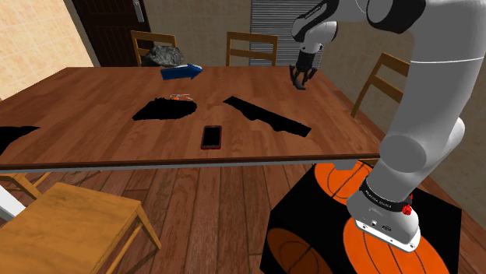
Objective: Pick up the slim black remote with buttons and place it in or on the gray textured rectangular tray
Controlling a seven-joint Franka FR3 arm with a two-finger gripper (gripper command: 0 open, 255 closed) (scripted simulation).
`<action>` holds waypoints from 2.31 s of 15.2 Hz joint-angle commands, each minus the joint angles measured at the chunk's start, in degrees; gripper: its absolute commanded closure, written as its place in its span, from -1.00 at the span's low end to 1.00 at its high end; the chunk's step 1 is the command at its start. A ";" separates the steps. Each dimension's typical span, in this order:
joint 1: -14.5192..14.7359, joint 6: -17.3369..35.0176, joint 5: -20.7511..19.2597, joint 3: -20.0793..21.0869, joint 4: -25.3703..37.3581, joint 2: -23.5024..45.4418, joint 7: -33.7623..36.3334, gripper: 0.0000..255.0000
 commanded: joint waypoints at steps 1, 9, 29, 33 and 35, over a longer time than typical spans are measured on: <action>0.14 -1.37 -0.47 -0.14 0.54 -0.91 0.41 1.00; 0.29 -6.79 -1.67 -0.50 4.14 -2.93 1.51 1.00; 13.71 2.13 -8.87 10.80 -23.90 -25.19 28.26 1.00; 16.11 3.04 -8.82 14.27 -26.73 -27.46 34.07 1.00; 17.36 3.44 -8.66 16.04 -27.75 -28.24 36.98 1.00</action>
